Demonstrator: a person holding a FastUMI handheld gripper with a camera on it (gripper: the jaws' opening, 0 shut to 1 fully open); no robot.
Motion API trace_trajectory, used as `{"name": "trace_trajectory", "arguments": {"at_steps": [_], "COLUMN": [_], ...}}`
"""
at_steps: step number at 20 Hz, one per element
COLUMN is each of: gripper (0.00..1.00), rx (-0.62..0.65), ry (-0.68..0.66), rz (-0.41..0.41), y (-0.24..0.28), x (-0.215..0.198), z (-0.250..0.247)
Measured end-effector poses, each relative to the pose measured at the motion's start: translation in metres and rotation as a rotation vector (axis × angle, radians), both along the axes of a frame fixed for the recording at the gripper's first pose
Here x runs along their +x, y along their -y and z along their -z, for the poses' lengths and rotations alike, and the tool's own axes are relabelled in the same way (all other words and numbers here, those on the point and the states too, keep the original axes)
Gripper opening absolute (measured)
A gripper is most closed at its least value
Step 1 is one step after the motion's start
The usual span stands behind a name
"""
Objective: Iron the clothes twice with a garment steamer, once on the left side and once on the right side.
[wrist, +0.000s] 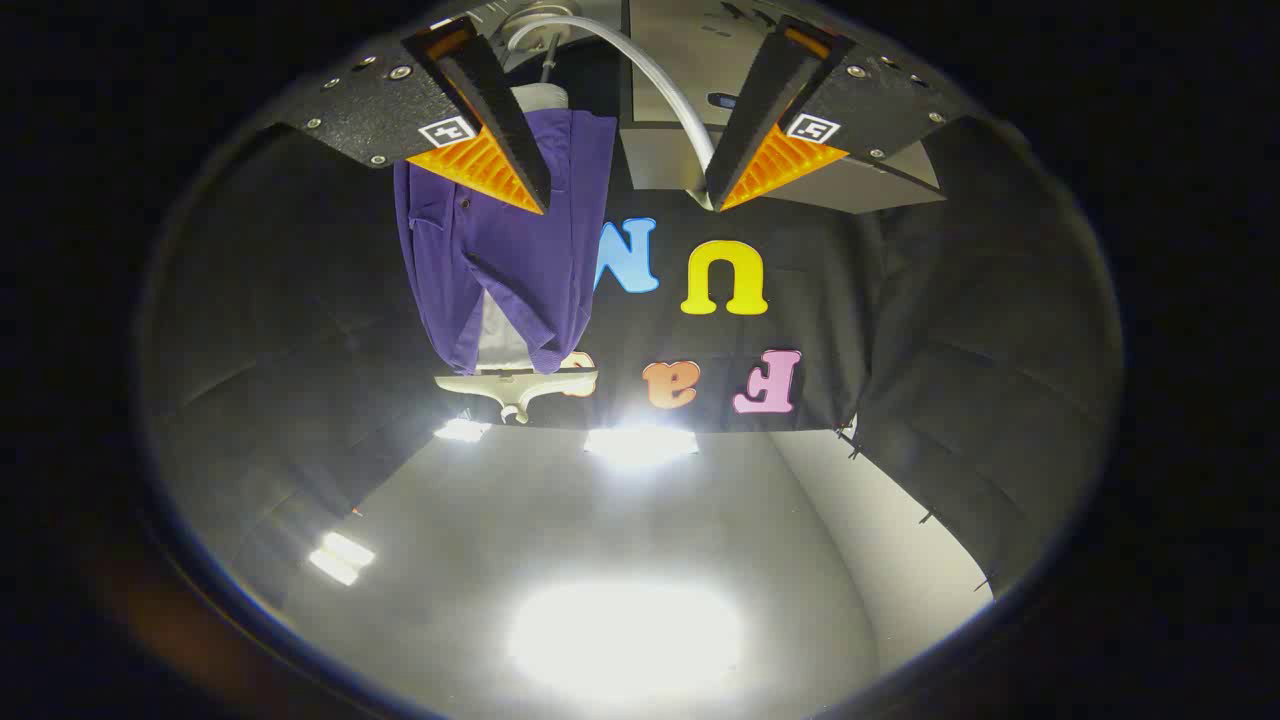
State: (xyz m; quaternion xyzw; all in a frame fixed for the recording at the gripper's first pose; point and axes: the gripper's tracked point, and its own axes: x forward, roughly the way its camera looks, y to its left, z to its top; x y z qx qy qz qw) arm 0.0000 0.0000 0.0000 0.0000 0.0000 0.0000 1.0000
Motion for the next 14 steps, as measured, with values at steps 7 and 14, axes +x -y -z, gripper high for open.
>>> {"name": "trace_trajectory", "arguments": {"at_steps": [7,14], "gripper": [0.96,0.96], "rx": [0.003,0.009], "ry": [-0.026,-0.053], "rz": [0.004,0.014], "y": [-0.006,-0.006], "x": [-0.001,-0.005], "z": [0.011,0.023]}}
